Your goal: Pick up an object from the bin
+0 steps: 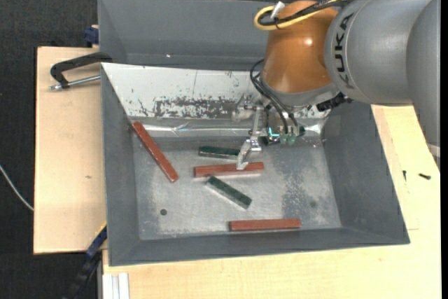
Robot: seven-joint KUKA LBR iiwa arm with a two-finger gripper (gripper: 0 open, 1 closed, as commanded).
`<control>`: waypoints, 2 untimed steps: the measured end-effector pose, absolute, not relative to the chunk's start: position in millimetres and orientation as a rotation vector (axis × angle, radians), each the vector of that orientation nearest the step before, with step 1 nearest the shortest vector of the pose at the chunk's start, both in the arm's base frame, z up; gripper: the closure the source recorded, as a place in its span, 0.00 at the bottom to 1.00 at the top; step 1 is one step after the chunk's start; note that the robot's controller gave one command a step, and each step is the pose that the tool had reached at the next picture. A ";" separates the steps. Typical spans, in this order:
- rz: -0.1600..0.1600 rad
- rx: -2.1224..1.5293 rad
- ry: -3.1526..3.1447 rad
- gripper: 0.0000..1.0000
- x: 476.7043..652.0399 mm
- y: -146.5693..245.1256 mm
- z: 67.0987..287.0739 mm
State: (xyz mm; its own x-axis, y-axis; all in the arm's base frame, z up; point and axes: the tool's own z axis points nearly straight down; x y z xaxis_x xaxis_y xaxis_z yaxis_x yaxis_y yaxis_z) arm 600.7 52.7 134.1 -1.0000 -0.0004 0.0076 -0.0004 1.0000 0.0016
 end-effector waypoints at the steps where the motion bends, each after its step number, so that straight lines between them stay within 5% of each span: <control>1: -0.003 0.000 -3.142 0.00 602.7 52.5 139.1; 2: -0.004 -0.016 -3.148 0.00 601.7 51.3 135.1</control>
Offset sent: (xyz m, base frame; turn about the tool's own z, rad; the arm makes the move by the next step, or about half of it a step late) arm -0.0255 -0.0204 -0.0641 0.1201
